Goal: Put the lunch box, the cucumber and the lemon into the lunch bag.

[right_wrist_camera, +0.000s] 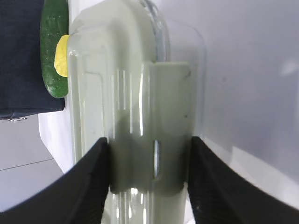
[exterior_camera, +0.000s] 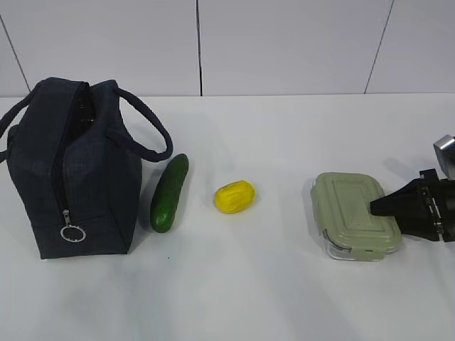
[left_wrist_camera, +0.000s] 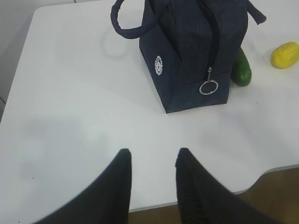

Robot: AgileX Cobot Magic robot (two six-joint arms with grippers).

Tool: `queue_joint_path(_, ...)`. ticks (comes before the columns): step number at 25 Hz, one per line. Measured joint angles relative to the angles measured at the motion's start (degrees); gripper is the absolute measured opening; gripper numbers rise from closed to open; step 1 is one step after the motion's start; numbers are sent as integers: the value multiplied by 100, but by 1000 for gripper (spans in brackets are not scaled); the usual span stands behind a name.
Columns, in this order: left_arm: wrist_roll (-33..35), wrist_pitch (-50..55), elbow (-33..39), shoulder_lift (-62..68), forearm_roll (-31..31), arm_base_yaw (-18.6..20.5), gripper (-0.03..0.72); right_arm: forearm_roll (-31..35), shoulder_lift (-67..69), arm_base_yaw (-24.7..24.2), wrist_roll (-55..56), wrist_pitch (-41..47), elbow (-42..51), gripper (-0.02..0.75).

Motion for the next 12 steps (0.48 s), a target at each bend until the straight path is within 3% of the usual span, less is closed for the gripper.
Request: queue_joint_path(12,0,0,0,0,0,0,241,-145,-136,0,124,-113,0,373)
